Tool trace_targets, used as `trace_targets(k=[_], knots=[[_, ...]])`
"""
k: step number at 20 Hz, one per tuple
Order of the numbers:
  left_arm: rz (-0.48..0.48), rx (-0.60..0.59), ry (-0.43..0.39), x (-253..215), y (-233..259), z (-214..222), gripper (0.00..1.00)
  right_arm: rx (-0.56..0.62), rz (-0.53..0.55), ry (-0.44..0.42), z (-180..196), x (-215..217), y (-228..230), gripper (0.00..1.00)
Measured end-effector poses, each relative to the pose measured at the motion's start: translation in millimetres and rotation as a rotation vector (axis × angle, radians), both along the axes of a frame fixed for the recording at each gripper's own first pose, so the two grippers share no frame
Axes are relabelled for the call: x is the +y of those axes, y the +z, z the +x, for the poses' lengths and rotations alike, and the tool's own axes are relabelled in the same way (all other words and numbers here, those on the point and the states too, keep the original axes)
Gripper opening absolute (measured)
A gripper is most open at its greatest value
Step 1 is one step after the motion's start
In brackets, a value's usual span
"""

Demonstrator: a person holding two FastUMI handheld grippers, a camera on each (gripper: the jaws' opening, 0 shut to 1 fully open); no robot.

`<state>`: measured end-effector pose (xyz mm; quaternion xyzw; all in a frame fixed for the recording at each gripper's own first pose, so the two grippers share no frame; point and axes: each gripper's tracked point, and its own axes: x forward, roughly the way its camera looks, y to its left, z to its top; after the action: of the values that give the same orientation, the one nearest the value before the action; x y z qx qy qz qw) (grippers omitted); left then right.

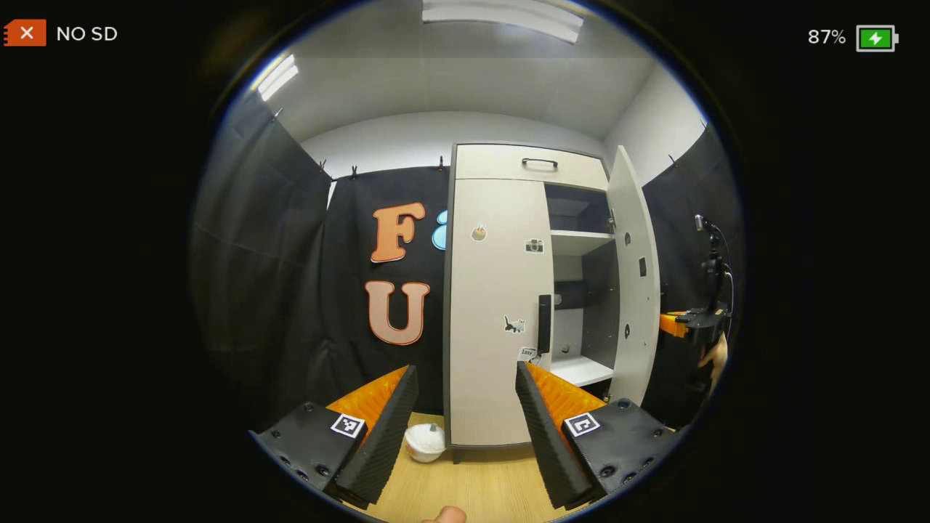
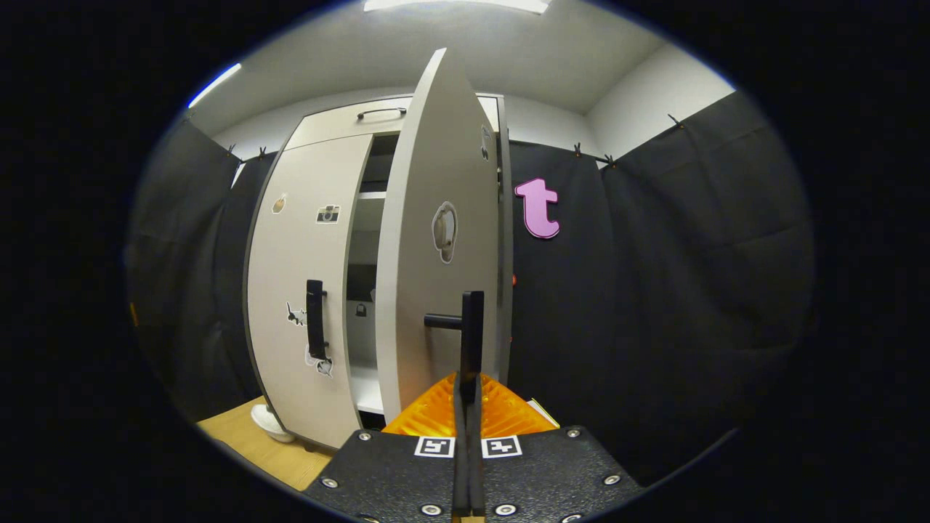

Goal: Open the right door of the double-door shoe cabinet with the right hand, and open the left door with the left hand.

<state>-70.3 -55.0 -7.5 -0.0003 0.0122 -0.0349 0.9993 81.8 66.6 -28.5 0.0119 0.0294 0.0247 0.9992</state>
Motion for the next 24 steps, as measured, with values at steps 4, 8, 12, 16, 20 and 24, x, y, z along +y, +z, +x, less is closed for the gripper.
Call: trace_targets(k=[4, 8, 12, 16, 20, 24], knots=[[-0.004, 0.009, 0.005, -2.6, -3.1, 6.1, 0.81, -0.005, 0.004, -0.025, 2.0, -15.7, -0.7, 0.0], [0.0, 0.016, 0.0, -12.4, -5.0, 14.5, 0.81, -0.013, 0.004, -0.081, 1.1, -42.5, -1.3, 0.0], [-0.002, 0.007, -0.01, -26.3, -2.6, 23.2, 0.81, -0.02, 0.032, -0.11, 4.8, -59.5, -2.8, 0.02], [-0.004, 0.009, -0.038, -47.3, -4.4, 37.0, 0.82, -0.038, 0.082, -0.086, -5.4, -64.1, 4.2, 0.03], [0.002, 0.011, -0.065, -71.7, -8.0, 52.7, 0.82, -0.088, 0.042, -0.142, -21.4, -81.7, 20.1, 0.24], [0.0, 0.027, -0.099, -100.1, -15.3, 74.0, 0.82, -0.109, 0.054, -0.143, -34.0, -86.4, 28.2, 0.75]])
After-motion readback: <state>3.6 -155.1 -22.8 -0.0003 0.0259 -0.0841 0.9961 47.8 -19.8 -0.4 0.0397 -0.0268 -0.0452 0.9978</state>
